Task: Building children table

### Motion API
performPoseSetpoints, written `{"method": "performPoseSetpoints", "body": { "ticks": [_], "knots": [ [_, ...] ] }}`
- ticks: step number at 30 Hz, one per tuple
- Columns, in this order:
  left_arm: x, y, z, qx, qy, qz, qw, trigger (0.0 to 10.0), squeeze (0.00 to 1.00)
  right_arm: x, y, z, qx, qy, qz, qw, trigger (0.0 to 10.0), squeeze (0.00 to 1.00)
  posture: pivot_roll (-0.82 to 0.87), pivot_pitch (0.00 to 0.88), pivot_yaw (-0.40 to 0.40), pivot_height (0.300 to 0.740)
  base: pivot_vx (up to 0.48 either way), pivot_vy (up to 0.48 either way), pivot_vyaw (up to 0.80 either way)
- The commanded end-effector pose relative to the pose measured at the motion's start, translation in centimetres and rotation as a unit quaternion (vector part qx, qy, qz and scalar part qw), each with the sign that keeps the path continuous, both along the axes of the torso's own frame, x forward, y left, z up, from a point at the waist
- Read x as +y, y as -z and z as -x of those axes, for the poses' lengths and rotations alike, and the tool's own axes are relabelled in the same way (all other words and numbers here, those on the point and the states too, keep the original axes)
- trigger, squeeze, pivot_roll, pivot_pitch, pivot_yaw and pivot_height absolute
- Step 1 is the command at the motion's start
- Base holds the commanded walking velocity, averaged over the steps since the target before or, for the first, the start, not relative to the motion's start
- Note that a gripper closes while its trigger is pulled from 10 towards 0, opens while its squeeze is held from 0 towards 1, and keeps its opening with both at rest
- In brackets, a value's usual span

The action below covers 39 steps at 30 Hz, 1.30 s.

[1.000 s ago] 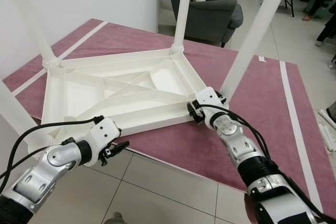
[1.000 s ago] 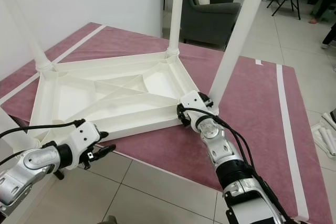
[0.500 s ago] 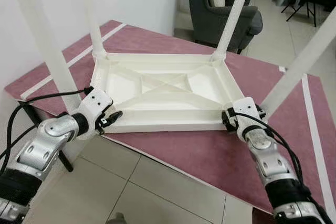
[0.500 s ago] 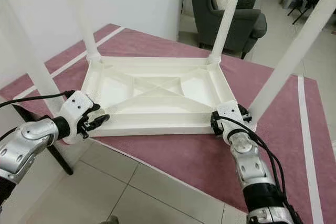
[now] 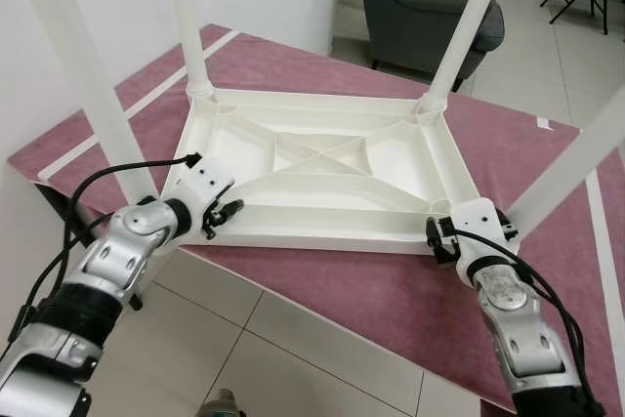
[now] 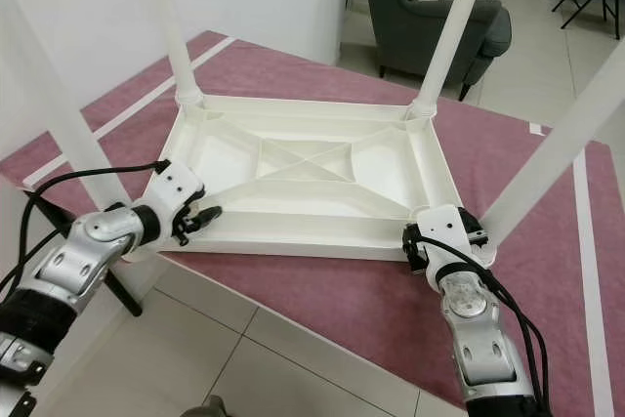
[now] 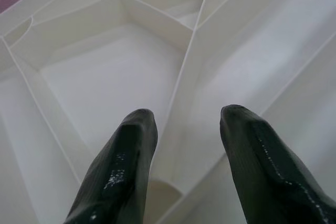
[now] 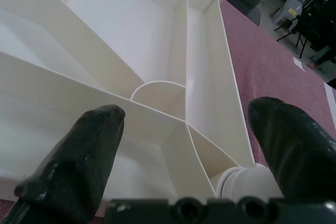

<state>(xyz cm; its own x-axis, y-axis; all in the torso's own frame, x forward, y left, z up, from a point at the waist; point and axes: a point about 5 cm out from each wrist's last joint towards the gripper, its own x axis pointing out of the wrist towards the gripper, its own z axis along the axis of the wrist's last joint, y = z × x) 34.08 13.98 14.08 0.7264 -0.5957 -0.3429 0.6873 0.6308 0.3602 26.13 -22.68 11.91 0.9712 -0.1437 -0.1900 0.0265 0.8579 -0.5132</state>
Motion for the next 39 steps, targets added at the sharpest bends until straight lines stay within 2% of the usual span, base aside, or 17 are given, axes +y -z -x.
{"method": "performPoseSetpoints", "body": {
  "ticks": [1, 3, 7, 10, 14, 16, 18, 21, 25, 27, 28, 30, 31, 32, 34, 36, 39],
  "knots": [
    [0.8, -0.2, -0.7, -0.045, -0.073, -0.009, 0.996, 10.0, 0.00, -0.9, 3.8, 2.0, 0.103, 0.033, -0.004, 0.994, 10.0, 0.00, 0.06, 0.000, 0.007, 0.740, 0.000, 0.000, 0.00],
    [0.6, -0.2, -1.3, -0.049, -0.075, -0.011, 0.996, 10.0, 0.00, -0.4, 3.9, 2.4, 0.109, 0.028, -0.008, 0.994, 10.0, 0.00, 0.05, 0.000, 0.007, 0.740, 0.000, 0.000, 0.00],
    [-0.8, -1.0, -3.1, -0.065, -0.073, -0.018, 0.995, 10.0, 0.00, 2.4, 3.9, 3.3, 0.126, -0.024, -0.012, 0.992, 10.0, 0.00, 0.05, 0.000, 0.008, 0.740, 0.000, 0.000, 0.00],
    [-1.7, -1.5, -3.5, -0.074, -0.066, -0.020, 0.995, 10.0, 0.00, 3.8, 3.5, 3.3, 0.125, -0.051, -0.011, 0.991, 10.0, 0.00, 0.05, 0.000, 0.010, 0.740, 0.000, 0.000, 0.00],
    [-3.5, -2.8, -3.5, -0.090, -0.036, 0.014, 0.995, 10.0, 0.00, 5.8, 1.9, 2.5, 0.076, -0.092, -0.022, 0.993, 10.0, 0.00, 0.05, 0.000, 0.016, 0.740, 0.000, 0.000, 0.00],
    [-3.5, -2.8, -3.5, -0.090, -0.036, 0.014, 0.995, 10.0, 0.00, 5.8, 1.9, 2.5, 0.076, -0.092, -0.022, 0.993, 10.0, 0.00, 0.05, 0.000, 0.016, 0.740, 0.000, 0.000, 0.00],
    [-3.8, -3.2, -3.4, -0.095, -0.022, 0.027, 0.995, 10.0, 0.00, 6.3, 1.0, 2.0, 0.042, -0.104, -0.033, 0.993, 10.0, 0.00, 0.05, 0.000, 0.018, 0.740, 0.000, 0.000, 0.00],
    [-4.1, -3.5, -2.0, -0.104, 0.034, 0.049, 0.993, 10.0, 0.00, 7.3, -1.4, 1.2, -0.028, -0.142, -0.104, 0.984, 10.0, 0.00, 0.05, 0.000, 0.019, 0.740, 0.000, 0.000, 0.00],
    [-3.9, -3.5, -1.4, -0.104, 0.051, 0.052, 0.992, 10.0, 0.00, 7.6, -1.6, 1.2, -0.033, -0.160, -0.109, 0.981, 10.0, 0.00, 0.06, 0.000, 0.018, 0.740, 0.000, 0.000, 0.00],
    [-2.4, -3.4, 0.3, -0.096, 0.080, 0.049, 0.991, 10.0, 0.00, 8.5, -2.4, 1.2, -0.040, -0.219, -0.107, 0.969, 10.0, 0.00, 0.08, 0.000, 0.015, 0.740, 0.000, 0.000, 0.00],
    [-2.4, -3.4, 0.3, -0.096, 0.080, 0.049, 0.991, 10.0, 0.00, 8.5, -2.4, 1.2, -0.040, -0.219, -0.107, 0.969, 10.0, 0.00, 0.08, 0.000, 0.015, 0.740, 0.000, 0.000, 0.00],
    [-0.4, -3.1, 2.6, -0.075, 0.108, 0.035, 0.991, 10.0, 0.00, 9.8, -3.2, 1.2, -0.041, -0.288, -0.124, 0.949, 10.0, 0.00, 0.10, 0.000, 0.006, 0.740, 0.000, 0.000, 0.00],
    [-0.4, -3.1, 2.6, -0.075, 0.108, 0.035, 0.991, 10.0, 0.00, 9.8, -3.2, 1.2, -0.041, -0.288, -0.124, 0.949, 10.0, 0.00, 0.10, 0.000, 0.006, 0.740, 0.000, 0.000, 0.00],
    [0.3, -2.9, 3.7, -0.062, 0.123, 0.030, 0.990, 10.0, 0.00, 10.4, -3.4, 1.4, -0.031, -0.322, -0.135, 0.937, 10.0, 0.00, 0.11, 0.000, 0.001, 0.740, 0.000, 0.000, 0.00],
    [0.3, -2.9, 3.7, -0.062, 0.123, 0.030, 0.990, 10.0, 0.00, 10.4, -3.4, 1.4, -0.031, -0.322, -0.135, 0.937, 10.0, 0.00, 0.11, 0.000, 0.001, 0.740, 0.000, 0.000, 0.00],
    [1.3, -2.8, 6.2, -0.032, 0.162, 0.021, 0.986, 10.0, 0.00, 11.2, -3.0, 1.9, 0.000, -0.383, -0.140, 0.913, 10.0, 0.00, 0.13, 0.000, -0.007, 0.740, 0.000, 0.000, 0.00],
    [1.8, -2.8, 7.5, -0.013, 0.184, 0.012, 0.983, 10.0, 0.00, 11.6, -2.6, 2.0, 0.020, -0.411, -0.137, 0.901, 10.0, 0.00, 0.13, 0.000, -0.009, 0.740, 0.000, 0.000, 0.00]
  ]
}}
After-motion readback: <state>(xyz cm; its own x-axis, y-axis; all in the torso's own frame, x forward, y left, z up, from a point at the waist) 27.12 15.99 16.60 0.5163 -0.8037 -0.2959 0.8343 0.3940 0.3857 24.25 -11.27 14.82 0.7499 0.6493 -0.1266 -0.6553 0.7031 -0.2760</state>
